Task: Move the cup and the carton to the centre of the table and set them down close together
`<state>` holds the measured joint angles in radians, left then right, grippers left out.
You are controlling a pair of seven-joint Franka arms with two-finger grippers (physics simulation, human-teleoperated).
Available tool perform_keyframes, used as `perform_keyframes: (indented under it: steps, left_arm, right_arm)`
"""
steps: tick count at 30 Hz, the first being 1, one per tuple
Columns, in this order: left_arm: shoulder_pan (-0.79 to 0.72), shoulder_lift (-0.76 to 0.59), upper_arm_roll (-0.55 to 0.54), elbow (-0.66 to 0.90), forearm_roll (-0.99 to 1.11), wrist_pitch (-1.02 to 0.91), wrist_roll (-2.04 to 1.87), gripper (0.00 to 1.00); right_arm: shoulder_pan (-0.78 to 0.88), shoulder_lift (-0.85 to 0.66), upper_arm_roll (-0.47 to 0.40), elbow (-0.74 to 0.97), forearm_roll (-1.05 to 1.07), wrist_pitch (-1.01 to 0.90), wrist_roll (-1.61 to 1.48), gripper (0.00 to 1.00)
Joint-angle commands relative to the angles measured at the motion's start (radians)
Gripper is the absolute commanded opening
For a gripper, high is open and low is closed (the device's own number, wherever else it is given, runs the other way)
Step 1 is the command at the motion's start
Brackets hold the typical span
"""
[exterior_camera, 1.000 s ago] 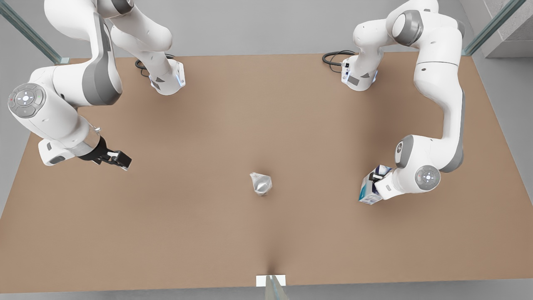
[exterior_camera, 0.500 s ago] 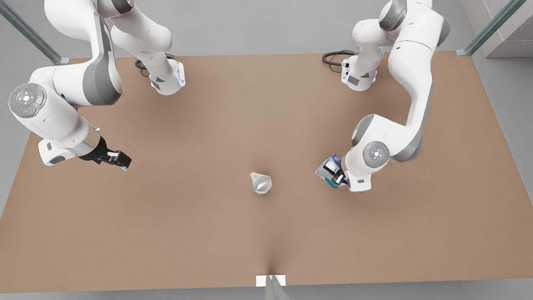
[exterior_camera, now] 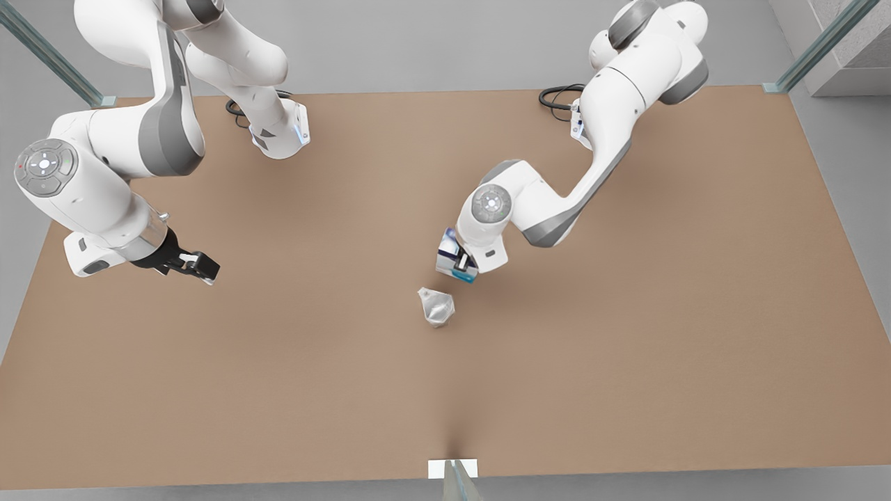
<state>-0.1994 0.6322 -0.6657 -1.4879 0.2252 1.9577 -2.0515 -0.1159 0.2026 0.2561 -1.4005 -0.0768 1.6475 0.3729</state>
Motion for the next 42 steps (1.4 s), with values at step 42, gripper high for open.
perform_keyframes:
  steps: [42]
  left_arm:
    - [-0.031, 0.021, -0.005, -0.002, 0.036, -0.158, -0.070, 1.00]
  right_arm:
    - [0.033, -0.002, 0.003, 0.002, 0.029, -0.006, 0.040, 1.00]
